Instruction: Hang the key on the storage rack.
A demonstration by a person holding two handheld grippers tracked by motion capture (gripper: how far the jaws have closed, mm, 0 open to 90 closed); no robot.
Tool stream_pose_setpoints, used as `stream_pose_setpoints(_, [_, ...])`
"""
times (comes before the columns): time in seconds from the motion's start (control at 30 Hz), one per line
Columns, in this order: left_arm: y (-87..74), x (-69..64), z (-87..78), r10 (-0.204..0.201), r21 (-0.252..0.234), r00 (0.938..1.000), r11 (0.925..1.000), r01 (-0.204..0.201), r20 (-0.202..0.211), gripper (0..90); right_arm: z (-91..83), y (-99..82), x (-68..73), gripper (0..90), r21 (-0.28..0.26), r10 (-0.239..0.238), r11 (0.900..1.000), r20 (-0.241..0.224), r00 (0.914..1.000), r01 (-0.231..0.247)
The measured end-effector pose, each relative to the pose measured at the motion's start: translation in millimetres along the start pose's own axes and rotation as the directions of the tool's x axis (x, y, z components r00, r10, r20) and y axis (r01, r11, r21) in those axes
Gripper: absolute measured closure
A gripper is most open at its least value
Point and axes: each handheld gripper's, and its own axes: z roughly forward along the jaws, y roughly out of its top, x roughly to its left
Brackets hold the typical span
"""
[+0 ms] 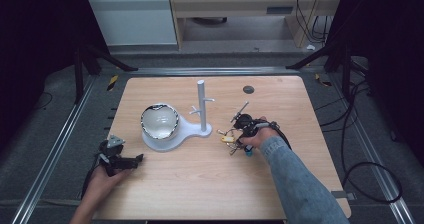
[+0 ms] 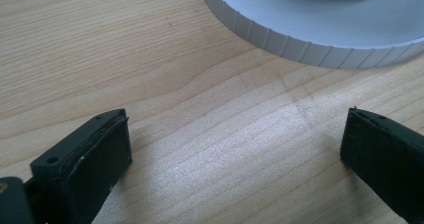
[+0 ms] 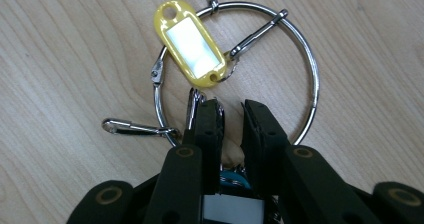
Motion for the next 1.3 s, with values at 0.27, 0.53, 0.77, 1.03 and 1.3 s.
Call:
stream_pose_setpoints(0.27, [0.0, 0.0, 0.0, 0.000, 0.000, 1.0000, 1.0000, 0.000, 0.000, 0.0, -1.7, 0.5, 5.3, 74.6, 0.006, -0.013, 0.9999, -0.013, 0.9998, 0.013])
stream_pose_setpoints(0.53, [0.0, 0.0, 0.0, 0.000, 0.000, 1.0000, 1.0000, 0.000, 0.000, 0.0, 3.1, 0.4, 6.3, 79.6, 0.019, -0.037, 0.9991, -0.018, 0.9992, 0.037])
stream_pose_setpoints(0.77, [0.0, 0.0, 0.0, 0.000, 0.000, 1.0000, 1.0000, 0.000, 0.000, 0.0, 3.2, 1.6, 5.7, 88.1, 0.030, -0.030, 0.9991, -0.026, 0.9992, 0.031])
stream_pose_setpoints(1.03, [0.0, 0.0, 0.0, 0.000, 0.000, 1.0000, 1.0000, 0.000, 0.000, 0.0, -3.3, 3.1, 1.0, 88.3, 0.035, -0.030, 0.9989, -0.018, 0.9994, 0.031])
stream_pose_setpoints(1.3, [0.0, 0.0, 0.0, 0.000, 0.000, 1.0000, 1.0000, 0.000, 0.000, 0.0, -20.5, 6.9, -3.0, 88.4, 0.029, -0.029, 0.9992, -0.015, 0.9995, 0.030])
